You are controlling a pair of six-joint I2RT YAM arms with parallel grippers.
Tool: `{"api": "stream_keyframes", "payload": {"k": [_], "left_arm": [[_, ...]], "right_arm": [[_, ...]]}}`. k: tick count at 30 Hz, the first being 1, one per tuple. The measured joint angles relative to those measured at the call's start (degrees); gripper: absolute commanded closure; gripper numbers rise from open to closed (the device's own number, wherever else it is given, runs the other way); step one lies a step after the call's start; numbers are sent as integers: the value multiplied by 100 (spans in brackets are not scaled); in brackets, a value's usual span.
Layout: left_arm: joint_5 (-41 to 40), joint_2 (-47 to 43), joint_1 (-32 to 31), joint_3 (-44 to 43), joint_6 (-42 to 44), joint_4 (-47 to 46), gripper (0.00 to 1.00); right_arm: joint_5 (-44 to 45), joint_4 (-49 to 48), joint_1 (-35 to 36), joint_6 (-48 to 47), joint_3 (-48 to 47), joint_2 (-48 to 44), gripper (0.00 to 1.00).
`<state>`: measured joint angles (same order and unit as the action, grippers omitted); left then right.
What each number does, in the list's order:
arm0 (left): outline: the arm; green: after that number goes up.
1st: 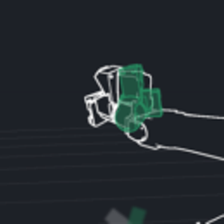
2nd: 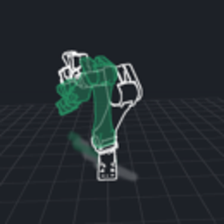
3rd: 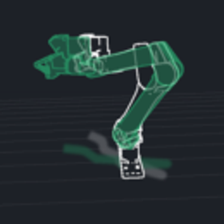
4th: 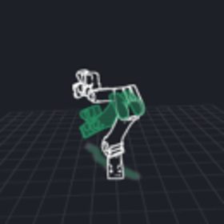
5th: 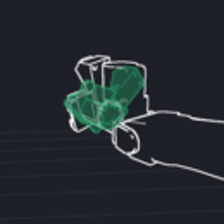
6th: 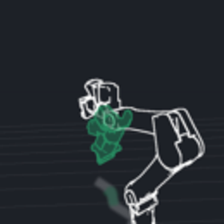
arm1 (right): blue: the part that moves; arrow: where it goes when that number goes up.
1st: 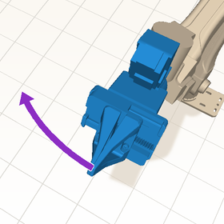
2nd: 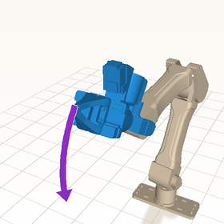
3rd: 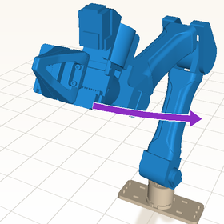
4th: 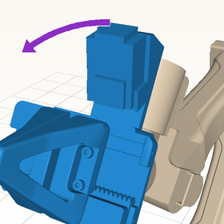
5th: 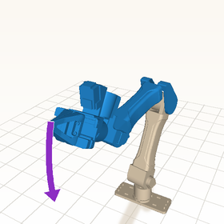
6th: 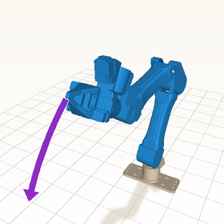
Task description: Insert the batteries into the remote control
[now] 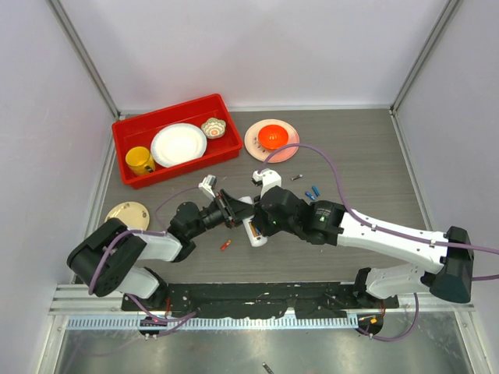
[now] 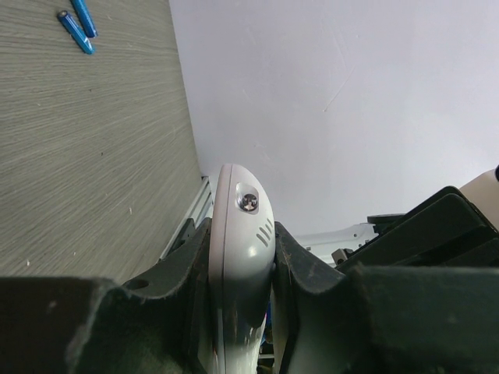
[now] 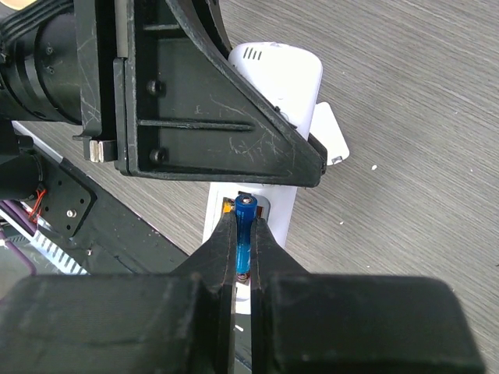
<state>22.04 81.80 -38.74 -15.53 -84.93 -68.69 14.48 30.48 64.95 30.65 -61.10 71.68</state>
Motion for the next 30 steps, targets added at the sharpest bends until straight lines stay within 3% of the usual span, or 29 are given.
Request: {"api": "stream_keyframes", "payload": {"k": [15,18,22,30], "left_arm": [[-356,-315,-15,155,275,22,100],[-402,-378,-15,177,323,46,100],[-415,-431,-15,186,365,87,100],[-518,-487,-15,186,393,39,100]], "right_arm": [[-68,37,42,247,-24,24,97],[-66,39,57,262,-28,22,93],[-66,37,63,295,-31,24,78],[-107,66,101,404,-50,96,72]]}}
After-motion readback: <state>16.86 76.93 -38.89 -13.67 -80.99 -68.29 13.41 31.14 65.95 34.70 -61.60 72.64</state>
